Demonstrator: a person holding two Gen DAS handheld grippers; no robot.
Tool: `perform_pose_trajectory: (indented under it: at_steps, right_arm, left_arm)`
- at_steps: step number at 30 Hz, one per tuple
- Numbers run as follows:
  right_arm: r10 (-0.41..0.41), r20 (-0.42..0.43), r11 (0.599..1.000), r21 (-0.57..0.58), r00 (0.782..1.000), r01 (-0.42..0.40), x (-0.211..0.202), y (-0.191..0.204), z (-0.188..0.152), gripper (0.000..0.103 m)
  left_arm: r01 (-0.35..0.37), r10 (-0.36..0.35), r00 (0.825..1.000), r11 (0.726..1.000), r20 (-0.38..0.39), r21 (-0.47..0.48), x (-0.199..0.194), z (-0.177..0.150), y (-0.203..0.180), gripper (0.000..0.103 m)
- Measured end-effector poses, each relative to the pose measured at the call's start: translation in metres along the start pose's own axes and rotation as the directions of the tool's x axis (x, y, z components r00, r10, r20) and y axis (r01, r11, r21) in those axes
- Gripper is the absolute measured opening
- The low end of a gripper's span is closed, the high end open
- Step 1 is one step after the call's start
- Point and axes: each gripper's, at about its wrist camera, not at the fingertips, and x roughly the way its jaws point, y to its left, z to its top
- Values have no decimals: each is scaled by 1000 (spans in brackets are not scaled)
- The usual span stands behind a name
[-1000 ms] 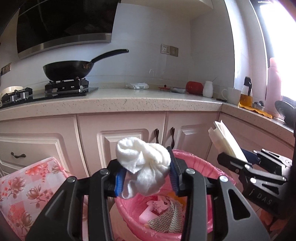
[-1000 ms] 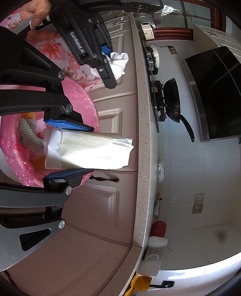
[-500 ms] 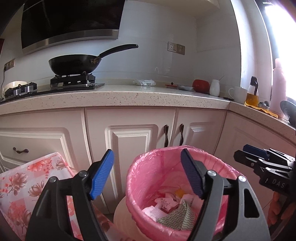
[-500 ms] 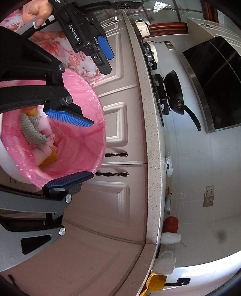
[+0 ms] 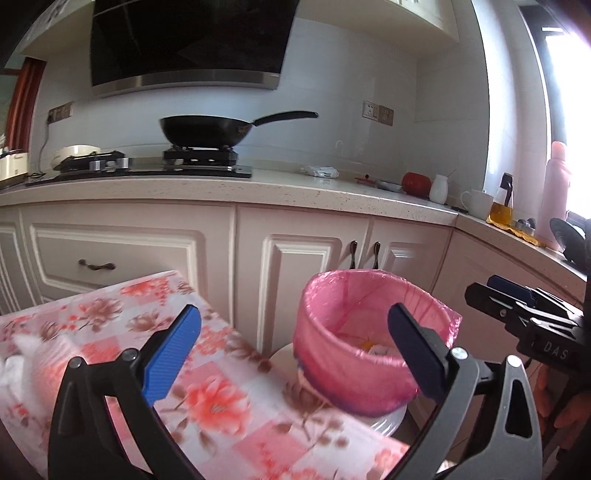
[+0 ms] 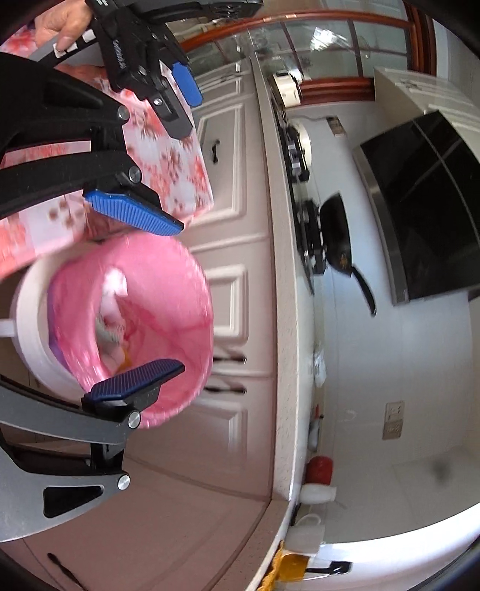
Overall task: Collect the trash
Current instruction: 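Move both open tools back over the table items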
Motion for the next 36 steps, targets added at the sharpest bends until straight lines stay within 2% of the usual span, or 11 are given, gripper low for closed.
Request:
perform_pose_trajectory:
  at_steps: [4,8,12,16,19,24,32,36]
  right_arm:
    - [65,5,998,-6,998,-65,-21,38,-6,75]
    - [129,-9,991,-25,992,-129,-33,80,-16,76]
    - [208,-43,976,-54,977,-210,-38,124,-25,76]
    - [280,-87,953,-99,956,-288,-38,170,-36,76]
    - [319,-101,937,-114,942,-330,-38,197,-43,76]
    - [384,-168,905,-124,908,-406,-21,239,-59,76]
    - [454,-268,851,-152,850,-502,19,298,-82,76]
    - [478,-323,819,-173,817,-548,44,329,-90,76]
  left_arm:
    - [-64,65,998,997,25,-31,-55,-14,27,98]
    - [-138,139,990,989,20,-52,-104,-27,57,98]
    - [-228,228,974,972,0,-61,-154,-41,90,98]
    - [-325,324,946,943,-21,-70,-197,-60,120,98]
    - [-400,398,916,912,-41,-89,-226,-77,146,98]
    - [-497,491,868,859,-80,-121,-251,-100,183,98]
    - [-611,594,791,775,-146,-160,-266,-120,236,98]
    - [-665,639,747,725,-182,-182,-268,-123,259,98]
